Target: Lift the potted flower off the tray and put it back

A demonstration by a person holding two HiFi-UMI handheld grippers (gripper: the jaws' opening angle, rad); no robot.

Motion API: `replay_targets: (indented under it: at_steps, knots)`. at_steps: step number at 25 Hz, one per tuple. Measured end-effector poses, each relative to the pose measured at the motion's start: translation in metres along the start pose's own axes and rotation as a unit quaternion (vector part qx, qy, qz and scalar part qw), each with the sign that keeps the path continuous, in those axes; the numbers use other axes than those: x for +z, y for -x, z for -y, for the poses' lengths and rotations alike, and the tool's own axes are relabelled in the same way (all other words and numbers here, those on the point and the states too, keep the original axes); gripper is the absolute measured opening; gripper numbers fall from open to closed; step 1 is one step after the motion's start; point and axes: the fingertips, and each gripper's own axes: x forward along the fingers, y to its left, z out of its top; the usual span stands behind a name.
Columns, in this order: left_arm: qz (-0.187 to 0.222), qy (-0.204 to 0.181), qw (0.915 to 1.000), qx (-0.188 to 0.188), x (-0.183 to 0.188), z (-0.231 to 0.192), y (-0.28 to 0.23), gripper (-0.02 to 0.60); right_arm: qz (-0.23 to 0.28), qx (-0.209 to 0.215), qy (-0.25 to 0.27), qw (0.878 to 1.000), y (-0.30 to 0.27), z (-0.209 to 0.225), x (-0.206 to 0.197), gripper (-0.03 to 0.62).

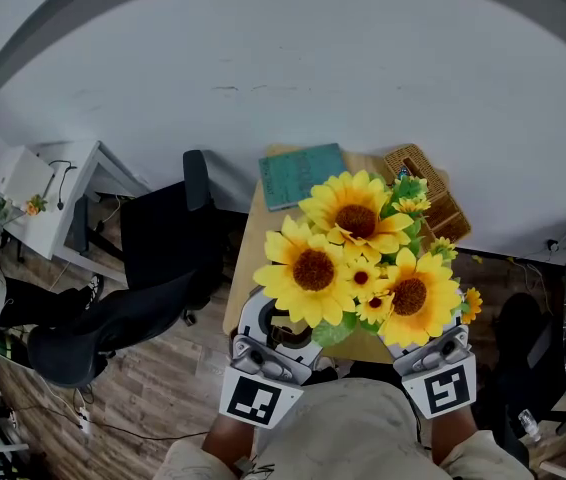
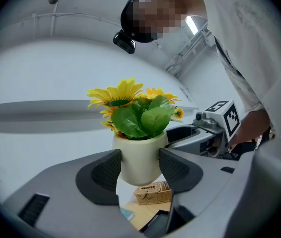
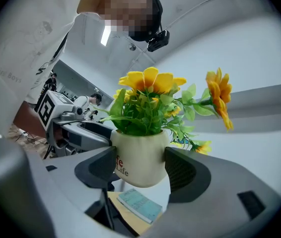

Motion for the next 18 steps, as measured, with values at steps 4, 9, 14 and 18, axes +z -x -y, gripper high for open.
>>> replay_targets:
  at_steps: [4,9,14,18]
  knots:
    - [-0.006,-0.003,1.0,-0.001,-0.006,0.002,-0.003,0.253,-0.004,0.0,-0.002,1.0,0.0,0.001,-0.007,0.325]
    - [-0.028,0.01,0.9995,-0.008,-0.032,0.008,-0.008,0.253,-0.025,0.005,-0.021,0.999,0.0,-0.004,-0.036,0.324]
    - [-0.061,0.037,0.9974,-0.014,-0.073,0.023,-0.011,0.253,-0.056,0.009,-0.04,0.998,0.004,-0.014,-0.076,0.324]
    - [-0.1,0.069,0.9924,-0.017,-0.108,0.035,-0.011,0.252,-0.155,0.021,-0.08,0.985,0.018,-0.027,-0.129,0.322]
